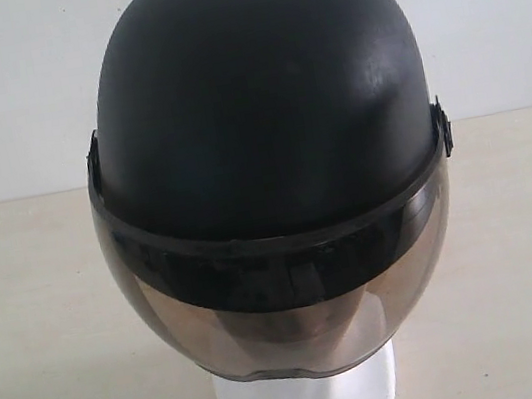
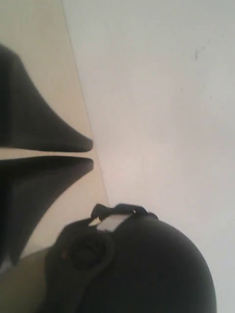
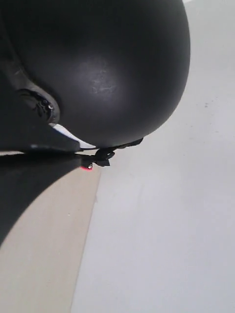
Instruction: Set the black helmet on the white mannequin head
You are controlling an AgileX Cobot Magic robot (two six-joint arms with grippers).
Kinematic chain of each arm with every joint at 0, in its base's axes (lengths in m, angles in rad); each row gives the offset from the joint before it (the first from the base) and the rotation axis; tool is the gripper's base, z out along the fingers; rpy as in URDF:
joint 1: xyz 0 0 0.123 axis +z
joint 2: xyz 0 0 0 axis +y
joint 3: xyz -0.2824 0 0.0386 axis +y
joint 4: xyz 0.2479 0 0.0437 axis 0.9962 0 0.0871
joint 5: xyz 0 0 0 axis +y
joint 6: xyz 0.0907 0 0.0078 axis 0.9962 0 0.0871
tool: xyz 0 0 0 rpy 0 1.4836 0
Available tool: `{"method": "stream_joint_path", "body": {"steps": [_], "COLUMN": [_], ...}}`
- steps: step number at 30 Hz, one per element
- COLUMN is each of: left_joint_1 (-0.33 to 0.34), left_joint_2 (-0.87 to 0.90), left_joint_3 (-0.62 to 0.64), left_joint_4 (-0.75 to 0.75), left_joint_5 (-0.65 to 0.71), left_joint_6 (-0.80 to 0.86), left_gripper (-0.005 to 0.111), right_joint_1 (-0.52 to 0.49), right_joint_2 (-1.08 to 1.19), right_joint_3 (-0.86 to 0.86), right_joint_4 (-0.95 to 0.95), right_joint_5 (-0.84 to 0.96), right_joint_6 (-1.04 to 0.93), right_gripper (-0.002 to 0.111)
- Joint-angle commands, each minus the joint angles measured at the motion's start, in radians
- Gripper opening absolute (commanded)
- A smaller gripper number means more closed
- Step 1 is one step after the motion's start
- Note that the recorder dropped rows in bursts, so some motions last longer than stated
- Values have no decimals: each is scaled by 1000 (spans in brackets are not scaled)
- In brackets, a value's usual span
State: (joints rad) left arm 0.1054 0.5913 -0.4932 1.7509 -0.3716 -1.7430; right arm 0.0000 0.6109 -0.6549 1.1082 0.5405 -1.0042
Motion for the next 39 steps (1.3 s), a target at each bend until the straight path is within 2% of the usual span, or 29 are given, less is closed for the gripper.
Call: {"method": "stream_joint_path", "body": {"steps": [1, 10, 30, 33, 37, 39], "left_joint_1": [3, 3, 3, 3, 3, 3], "left_joint_2": [-126, -217, -217, -217, -217, -217], "left_joint_3": [103, 139, 139, 139, 139, 139], "left_joint_4": [-6, -6, -6, -6, -6, -6], "left_joint_5": [57, 51, 49, 49, 49, 49], "left_joint_6": [1, 1, 1, 1, 1, 1], "left_gripper": [4, 4, 4, 4, 4, 4], "right_joint_1": [-1, -1, 0, 0, -1, -1], "right_joint_2": [-134, -241, -238, -243, -273, -313], "right_joint_3": [39, 39, 39, 39, 70, 128], "right_joint_4": [3, 10, -26, -236, -801, -1005], "right_joint_5": [-34, -37, -92, -92, -60, -57], "right_joint_6": [27, 27, -2, 185, 803, 1004], "right_gripper": [0, 0, 0, 0, 0, 0]}}
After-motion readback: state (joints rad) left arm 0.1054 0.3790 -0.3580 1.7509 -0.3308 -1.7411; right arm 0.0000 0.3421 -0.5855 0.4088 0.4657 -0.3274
